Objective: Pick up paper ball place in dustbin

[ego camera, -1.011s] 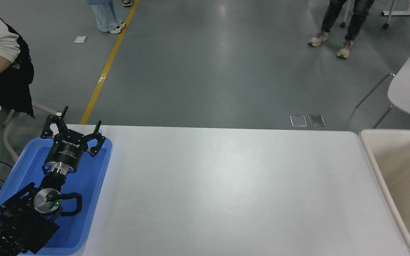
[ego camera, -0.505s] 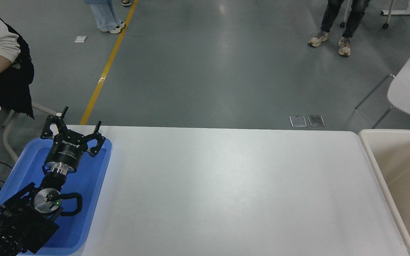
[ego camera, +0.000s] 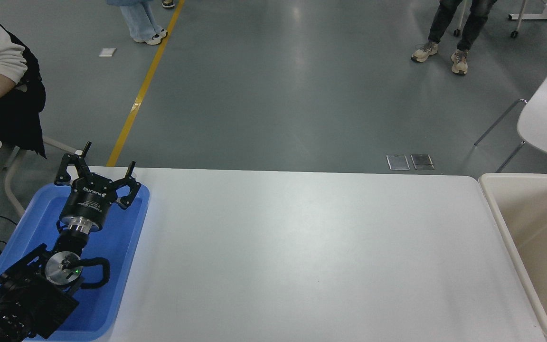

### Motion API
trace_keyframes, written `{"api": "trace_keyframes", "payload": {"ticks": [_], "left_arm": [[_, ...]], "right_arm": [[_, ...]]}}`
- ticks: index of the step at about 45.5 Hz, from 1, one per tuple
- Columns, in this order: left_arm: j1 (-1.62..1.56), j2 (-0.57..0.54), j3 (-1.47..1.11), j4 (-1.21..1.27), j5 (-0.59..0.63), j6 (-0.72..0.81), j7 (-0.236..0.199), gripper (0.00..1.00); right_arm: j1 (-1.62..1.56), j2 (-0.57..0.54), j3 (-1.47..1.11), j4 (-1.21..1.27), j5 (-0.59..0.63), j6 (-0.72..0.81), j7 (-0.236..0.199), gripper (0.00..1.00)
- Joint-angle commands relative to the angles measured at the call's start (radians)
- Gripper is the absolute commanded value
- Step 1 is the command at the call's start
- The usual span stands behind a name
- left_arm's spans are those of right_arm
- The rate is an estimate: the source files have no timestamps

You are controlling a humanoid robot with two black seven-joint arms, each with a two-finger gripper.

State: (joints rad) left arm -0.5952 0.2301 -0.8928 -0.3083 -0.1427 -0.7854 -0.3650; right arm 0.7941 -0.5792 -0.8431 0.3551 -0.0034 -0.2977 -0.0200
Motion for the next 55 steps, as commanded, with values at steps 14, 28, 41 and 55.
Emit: {"api": "trace_keyframes", "payload": {"ticks": [14, 28, 41, 55], "left_arm": [[0.0, 0.0, 0.0, 0.0, 0.0, 0.0, 0.0, 1.0], [0.0, 0.0, 0.0, 0.0, 0.0, 0.0, 0.0, 1.0], [0.0, 0.0, 0.0, 0.0, -0.002, 0.0, 0.0, 1.0], [0.0, 0.0, -0.002, 0.0, -0.002, 0.0, 0.0, 1.0]], "right_arm": [[0.065, 0.002, 0.006, -0.001, -0.001, 0.009, 0.0, 1.0], [0.215, -0.034, 0.292, 0.073, 0.0, 0.032, 0.0, 1.0], [0.387, -0.057, 0.436, 0.153, -0.016, 0.043, 0.005, 1.0], [0.271, -0.042, 1.251, 0.243, -0.043, 0.042, 0.006, 1.0]]}}
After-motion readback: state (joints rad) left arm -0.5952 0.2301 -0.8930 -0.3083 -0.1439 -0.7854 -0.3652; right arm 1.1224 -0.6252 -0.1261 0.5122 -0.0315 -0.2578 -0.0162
